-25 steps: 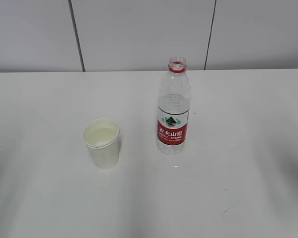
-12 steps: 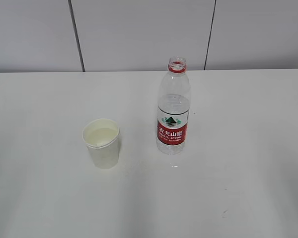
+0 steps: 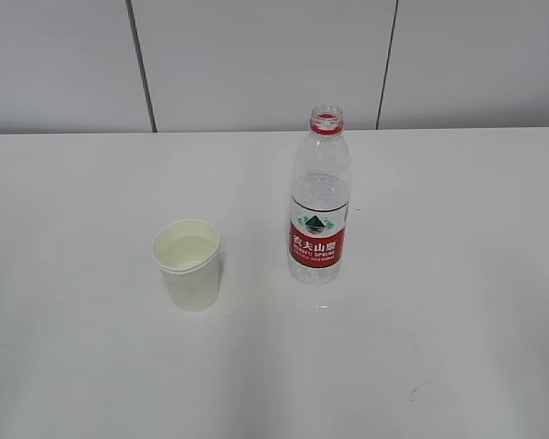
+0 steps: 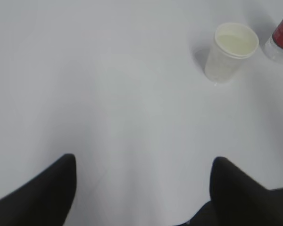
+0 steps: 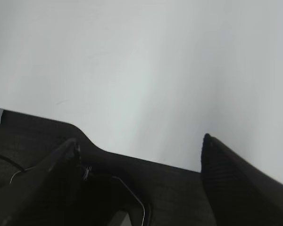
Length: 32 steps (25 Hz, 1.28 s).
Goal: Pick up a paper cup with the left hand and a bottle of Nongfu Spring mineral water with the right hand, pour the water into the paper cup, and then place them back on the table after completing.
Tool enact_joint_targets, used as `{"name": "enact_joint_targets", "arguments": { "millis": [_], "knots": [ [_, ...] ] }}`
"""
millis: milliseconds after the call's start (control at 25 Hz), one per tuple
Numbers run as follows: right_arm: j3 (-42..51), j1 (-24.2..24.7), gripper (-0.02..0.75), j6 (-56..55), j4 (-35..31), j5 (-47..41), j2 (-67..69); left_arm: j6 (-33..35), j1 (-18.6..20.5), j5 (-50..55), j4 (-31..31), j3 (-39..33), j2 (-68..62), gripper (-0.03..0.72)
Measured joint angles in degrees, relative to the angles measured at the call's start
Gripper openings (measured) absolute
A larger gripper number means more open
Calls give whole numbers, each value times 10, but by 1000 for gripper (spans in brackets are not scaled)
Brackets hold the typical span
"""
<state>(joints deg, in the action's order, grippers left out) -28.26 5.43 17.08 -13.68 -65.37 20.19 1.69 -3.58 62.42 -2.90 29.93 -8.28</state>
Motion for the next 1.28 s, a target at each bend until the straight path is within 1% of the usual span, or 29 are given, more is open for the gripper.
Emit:
{"name": "enact_joint_targets", "arguments": {
  "millis": [240,440,560,800,1280],
  "knots": [
    [0,0,588,0,0,-7,-127,0,0,2,0,0,76,533],
    [0,0,588,0,0,-12,-207,0,0,6,0,1,86,533],
    [0,-4,588,-1,0,-14,-211,0,0,7,-1,0,86,533],
    [0,-35,587,-1,0,-14,-211,0,0,7,-1,0,86,532],
    [0,-36,587,-9,2,-14,-211,0,0,8,-1,0,86,532]
  ]
}}
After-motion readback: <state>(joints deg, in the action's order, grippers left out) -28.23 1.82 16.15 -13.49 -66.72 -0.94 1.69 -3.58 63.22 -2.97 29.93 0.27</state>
